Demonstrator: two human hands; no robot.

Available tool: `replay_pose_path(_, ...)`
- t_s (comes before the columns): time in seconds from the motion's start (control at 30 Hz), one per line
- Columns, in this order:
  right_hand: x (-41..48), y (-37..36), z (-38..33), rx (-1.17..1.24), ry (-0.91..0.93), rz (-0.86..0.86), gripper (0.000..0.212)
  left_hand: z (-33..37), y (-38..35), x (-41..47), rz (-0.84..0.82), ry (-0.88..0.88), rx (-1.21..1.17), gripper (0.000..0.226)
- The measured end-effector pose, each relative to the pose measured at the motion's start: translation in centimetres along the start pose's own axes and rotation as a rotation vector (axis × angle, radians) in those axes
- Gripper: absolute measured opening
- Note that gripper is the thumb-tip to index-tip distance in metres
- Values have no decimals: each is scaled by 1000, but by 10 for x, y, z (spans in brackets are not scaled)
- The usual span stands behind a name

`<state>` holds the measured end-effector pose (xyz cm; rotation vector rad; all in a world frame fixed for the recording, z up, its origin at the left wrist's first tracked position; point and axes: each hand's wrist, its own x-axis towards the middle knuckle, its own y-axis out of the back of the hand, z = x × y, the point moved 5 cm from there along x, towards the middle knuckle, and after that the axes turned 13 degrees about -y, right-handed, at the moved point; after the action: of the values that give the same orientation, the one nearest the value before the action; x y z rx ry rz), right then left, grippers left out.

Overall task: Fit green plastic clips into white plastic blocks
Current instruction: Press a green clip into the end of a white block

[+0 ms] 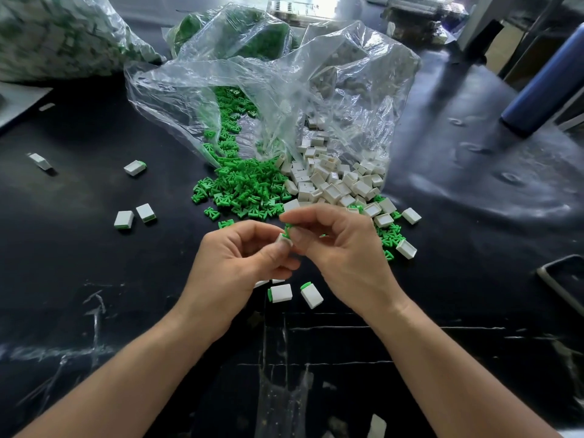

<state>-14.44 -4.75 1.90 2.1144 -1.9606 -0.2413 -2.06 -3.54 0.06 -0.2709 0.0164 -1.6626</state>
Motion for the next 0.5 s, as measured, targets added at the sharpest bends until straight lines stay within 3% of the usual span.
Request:
replay_pose_path(0.13,0,0,-2,-22,24,6,24,-3,2,-1,57,71,-95,23)
replay_pose_path(0.33,-5,-5,-6,-258,158,-3,49,-5,2,-2,66,141,-147,25)
replay_pose_path(0.5,-6,-7,-6,-371,226,22,46,-5,2,-2,50,157,-100,27)
